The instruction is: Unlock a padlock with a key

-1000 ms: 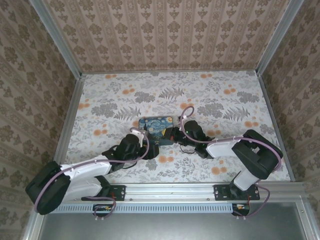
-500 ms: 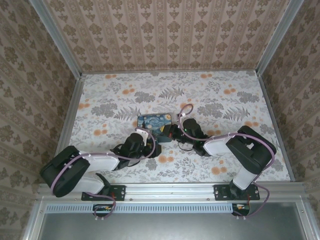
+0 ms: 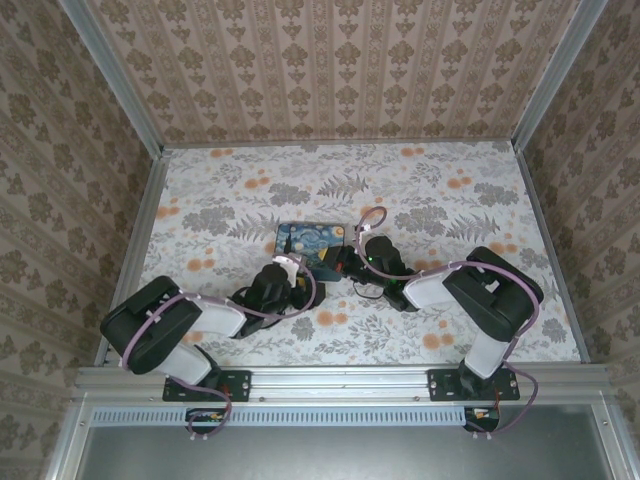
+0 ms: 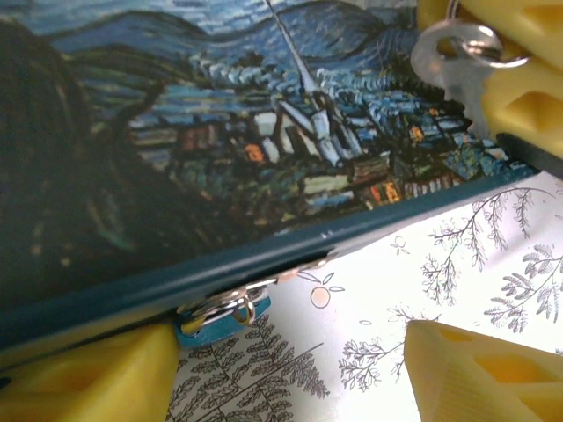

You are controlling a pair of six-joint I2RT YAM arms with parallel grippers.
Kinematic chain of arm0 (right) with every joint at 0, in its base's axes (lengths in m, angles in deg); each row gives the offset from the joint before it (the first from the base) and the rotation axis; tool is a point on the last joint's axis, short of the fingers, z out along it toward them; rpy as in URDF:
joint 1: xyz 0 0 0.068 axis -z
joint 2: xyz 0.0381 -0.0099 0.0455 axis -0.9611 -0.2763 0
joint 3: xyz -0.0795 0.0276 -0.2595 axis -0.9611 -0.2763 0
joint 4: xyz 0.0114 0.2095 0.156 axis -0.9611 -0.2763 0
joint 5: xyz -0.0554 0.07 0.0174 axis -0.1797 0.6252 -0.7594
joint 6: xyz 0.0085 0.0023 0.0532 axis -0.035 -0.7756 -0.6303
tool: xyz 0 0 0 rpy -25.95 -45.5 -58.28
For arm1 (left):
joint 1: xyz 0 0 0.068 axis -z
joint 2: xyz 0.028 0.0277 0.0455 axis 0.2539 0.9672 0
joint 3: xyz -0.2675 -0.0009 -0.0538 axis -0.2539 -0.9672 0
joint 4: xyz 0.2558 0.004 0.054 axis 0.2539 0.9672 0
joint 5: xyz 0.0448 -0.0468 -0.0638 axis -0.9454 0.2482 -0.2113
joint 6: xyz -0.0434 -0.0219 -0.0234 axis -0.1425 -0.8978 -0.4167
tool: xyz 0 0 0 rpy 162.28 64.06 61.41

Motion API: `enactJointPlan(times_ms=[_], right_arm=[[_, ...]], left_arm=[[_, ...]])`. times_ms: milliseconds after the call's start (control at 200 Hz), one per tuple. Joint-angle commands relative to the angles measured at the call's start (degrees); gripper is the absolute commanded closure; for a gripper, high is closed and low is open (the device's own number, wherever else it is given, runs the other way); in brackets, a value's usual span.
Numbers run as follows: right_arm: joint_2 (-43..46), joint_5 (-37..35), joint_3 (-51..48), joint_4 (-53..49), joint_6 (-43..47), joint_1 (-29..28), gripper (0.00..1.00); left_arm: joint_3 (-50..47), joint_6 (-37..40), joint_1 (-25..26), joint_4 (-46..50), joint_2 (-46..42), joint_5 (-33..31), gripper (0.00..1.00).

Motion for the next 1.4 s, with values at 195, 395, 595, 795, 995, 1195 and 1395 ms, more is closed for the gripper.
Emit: enactJointPlan(times_ms=[195, 395, 595, 795, 995, 1195, 1395], right_arm=[[-2.59, -0.09, 0.13, -2.41, -0.25, 0.35, 1.0], [-3.37, -0.09, -0.13, -1.21, -0.74, 0.34, 1.0], [-3.8, 0.18, -0.12, -0.19, -1.37, 0.31, 1.0], [-2.93, 0.17, -0.05, -0.89, -1.12, 0.33, 1.0], [-2.38, 0.01, -0.31, -1.67, -0.8, 0.35, 1.0], [-2.07, 0.08, -0.7, -1.53, -0.59, 0.62, 1.0], [-2.21, 0.13, -0.75, -1.69, -0.54, 0.84, 1.0]], left_arm=[[-2.15, -6.98, -4.84, -11.01, -0.58, 6.19, 0.31], [-1.82, -7.62, -5.04, -10.92, 0.26, 7.29, 0.31], [-1.27, -6.19, -5.12, -10.08, 3.67, 6.45, 0.31], [-0.96, -4.04, -5.14, -10.53, 7.88, 5.65, 0.31], [-1.25, -6.03, -5.13, -17.99, 10.43, 10.58, 0.4], [-2.83, -11.07, -5.06, -23.58, 7.81, 14.66, 0.45], [-2.76, -11.18, -5.04, -19.47, 3.61, 13.63, 0.43]])
